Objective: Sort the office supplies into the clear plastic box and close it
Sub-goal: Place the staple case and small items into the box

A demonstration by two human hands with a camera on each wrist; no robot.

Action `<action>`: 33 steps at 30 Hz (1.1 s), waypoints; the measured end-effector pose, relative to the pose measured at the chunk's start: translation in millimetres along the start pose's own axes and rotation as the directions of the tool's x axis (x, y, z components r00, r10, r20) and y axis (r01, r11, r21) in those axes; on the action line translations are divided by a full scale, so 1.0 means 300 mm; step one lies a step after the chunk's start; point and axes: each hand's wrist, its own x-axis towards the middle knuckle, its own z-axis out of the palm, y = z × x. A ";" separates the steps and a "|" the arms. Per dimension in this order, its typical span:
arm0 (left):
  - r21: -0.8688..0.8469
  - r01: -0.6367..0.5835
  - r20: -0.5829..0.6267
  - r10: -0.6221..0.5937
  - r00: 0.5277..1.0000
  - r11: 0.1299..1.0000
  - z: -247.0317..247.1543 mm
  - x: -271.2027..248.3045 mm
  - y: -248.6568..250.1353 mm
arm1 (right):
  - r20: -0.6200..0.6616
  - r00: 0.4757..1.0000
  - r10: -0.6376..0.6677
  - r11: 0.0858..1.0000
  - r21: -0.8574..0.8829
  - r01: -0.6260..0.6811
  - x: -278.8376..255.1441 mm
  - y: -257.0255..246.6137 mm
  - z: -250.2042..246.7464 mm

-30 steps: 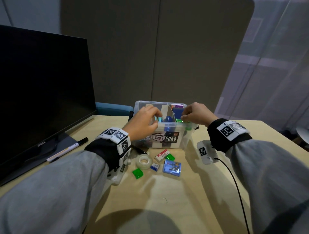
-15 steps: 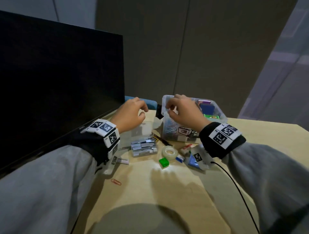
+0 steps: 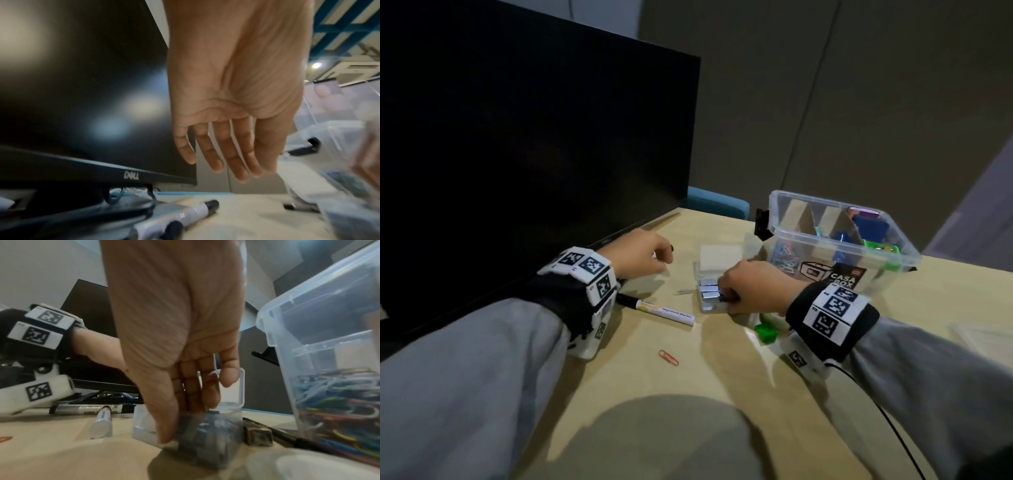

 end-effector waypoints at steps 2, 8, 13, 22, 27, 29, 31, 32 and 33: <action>0.070 -0.008 0.042 0.005 0.999 0.998 0.031 0.003 0.013 | 0.020 1.000 0.004 1.000 0.002 -0.004 0.009 -0.002 -0.005; 0.259 -0.013 0.144 -0.025 0.989 0.966 0.093 0.066 0.095 | 0.029 1.000 -0.002 0.999 0.051 0.001 0.013 0.004 0.000; 0.347 -0.015 0.207 -0.061 0.977 0.938 0.125 0.105 0.117 | -0.007 1.000 -0.009 0.993 0.117 0.010 0.003 0.021 0.015; 0.229 0.039 0.282 -0.105 0.954 0.973 0.128 0.124 0.111 | -0.057 0.998 -0.036 0.998 0.050 0.039 -0.007 -0.004 0.007; 0.212 0.070 0.345 -0.142 0.928 0.975 0.119 0.105 0.105 | -0.133 0.981 -0.142 0.980 0.121 0.159 -0.022 -0.093 -0.018; 0.207 0.048 0.345 -0.119 0.931 0.977 0.109 0.099 0.095 | -0.062 0.981 -0.184 0.964 0.181 0.192 -0.024 -0.135 -0.023; 0.189 0.036 0.299 -0.093 0.950 0.981 0.094 0.093 0.085 | 0.065 0.973 -0.223 0.950 0.239 0.202 -0.024 -0.182 -0.030; 0.178 0.037 0.262 -0.084 0.961 0.983 0.085 0.088 0.082 | 0.115 0.965 -0.235 0.948 0.247 0.201 -0.020 -0.206 -0.032; 0.167 0.039 0.219 -0.076 0.973 0.985 0.074 0.083 0.079 | 0.148 0.960 -0.239 0.952 0.232 0.202 -0.014 -0.230 -0.034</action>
